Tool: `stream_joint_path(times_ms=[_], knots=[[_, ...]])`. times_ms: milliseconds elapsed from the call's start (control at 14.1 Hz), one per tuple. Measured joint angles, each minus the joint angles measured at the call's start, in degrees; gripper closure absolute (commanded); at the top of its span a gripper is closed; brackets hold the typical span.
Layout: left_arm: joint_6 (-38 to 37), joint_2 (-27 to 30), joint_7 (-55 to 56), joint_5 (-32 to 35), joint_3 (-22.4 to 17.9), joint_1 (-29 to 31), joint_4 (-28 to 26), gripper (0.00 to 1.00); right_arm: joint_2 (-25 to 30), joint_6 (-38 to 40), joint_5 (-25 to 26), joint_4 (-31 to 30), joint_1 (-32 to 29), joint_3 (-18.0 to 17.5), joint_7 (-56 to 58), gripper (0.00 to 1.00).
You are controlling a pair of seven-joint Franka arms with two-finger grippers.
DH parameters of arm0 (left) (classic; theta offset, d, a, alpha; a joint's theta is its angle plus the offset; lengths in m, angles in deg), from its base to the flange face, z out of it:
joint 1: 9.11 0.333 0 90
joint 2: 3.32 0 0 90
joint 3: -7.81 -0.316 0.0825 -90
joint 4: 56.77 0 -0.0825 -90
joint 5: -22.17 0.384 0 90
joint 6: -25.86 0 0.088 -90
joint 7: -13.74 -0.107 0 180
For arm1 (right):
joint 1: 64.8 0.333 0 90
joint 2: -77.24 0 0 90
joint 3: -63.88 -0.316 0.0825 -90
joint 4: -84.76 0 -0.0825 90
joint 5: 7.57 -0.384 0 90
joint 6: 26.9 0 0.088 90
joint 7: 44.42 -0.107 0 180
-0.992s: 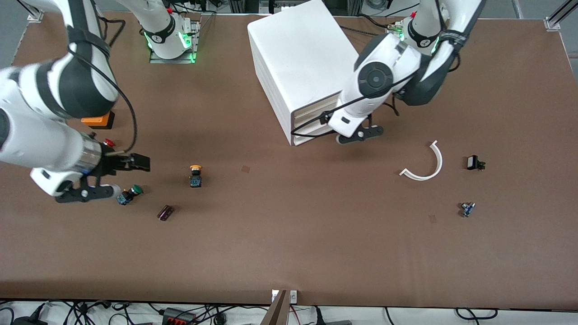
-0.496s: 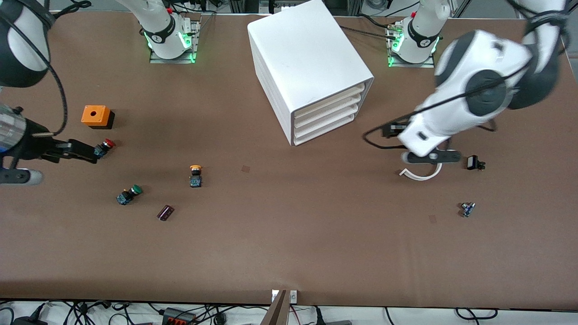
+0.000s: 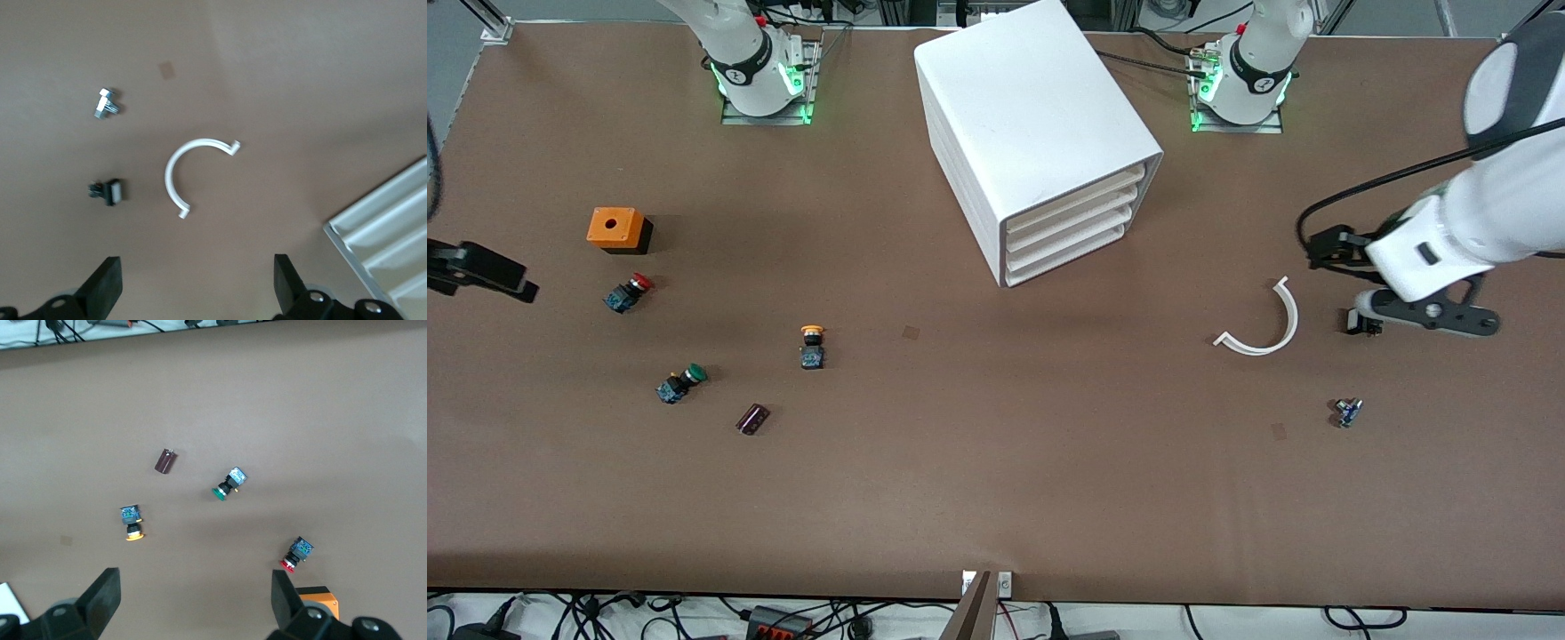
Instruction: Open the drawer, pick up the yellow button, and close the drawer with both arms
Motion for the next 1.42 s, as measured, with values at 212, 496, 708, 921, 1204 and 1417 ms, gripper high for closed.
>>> stream_joint_path(times_ms=[212,496,708,921,1204,1417], knots=[[9.1,5.6,-1.2,-0.1,-6.6,-5.0,-6.7,0.0,2.7,0.4,2.8,-2.5,-4.8,-4.9,0.0,0.0],[16.4,13.8,-0.8,-0.7,-9.9,-8.1,-18.7,0.0,3.4,0.4,4.3,-4.7,-4.9,-5.5,1.4,0.0],[16.4,16.1,-0.6,-1.9,-9.3,-8.1,-20.5,0.0,4.4,-0.3,4.4,-7.5,-5.1,-5.5,1.7,0.0],[15.0,17.0,1.0,-1.9,-7.3,-7.8,-20.7,0.0,8.9,-3.3,4.4,-14.4,-5.1,-5.6,1.8,0.0],[14.7,17.2,1.1,-1.9,-7.2,-7.5,-21.0,0.0,13.0,-3.7,4.4,-19.1,-5.1,-5.6,1.8,0.0],[14.5,17.2,1.1,-1.9,-7.2,-6.9,-21.2,0.0,13.8,-3.7,4.4,-20.0,-5.1,-5.7,1.9,0.0]])
